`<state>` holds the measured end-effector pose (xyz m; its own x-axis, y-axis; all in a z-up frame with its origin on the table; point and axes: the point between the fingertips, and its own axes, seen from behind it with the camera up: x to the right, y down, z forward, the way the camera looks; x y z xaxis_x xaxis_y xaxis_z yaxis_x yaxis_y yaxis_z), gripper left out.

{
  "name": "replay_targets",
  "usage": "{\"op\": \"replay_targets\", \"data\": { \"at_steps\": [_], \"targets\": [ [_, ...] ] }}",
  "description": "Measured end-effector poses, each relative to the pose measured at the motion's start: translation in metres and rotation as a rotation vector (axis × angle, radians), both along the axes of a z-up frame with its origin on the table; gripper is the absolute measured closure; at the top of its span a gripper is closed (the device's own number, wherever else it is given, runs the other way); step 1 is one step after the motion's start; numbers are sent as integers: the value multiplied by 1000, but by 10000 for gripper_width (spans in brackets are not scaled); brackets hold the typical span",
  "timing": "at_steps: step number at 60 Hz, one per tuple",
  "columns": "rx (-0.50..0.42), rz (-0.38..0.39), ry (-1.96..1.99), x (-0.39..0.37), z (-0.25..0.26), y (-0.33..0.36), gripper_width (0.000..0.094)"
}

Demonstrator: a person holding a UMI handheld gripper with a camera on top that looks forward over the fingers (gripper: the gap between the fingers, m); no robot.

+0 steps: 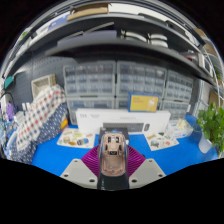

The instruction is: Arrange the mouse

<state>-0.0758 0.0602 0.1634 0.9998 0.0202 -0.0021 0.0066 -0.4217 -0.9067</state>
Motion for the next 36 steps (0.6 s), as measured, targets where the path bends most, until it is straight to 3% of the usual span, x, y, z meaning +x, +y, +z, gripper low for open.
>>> {"op": "replay_targets", "data": {
  "at_steps": [11,24,36],
  "targets": [
    [-170,43,4,19,-101,10,628],
    [-296,70,13,17,-171,3,623],
    [-266,44,63,17,-172,3,576]
  ]
}}
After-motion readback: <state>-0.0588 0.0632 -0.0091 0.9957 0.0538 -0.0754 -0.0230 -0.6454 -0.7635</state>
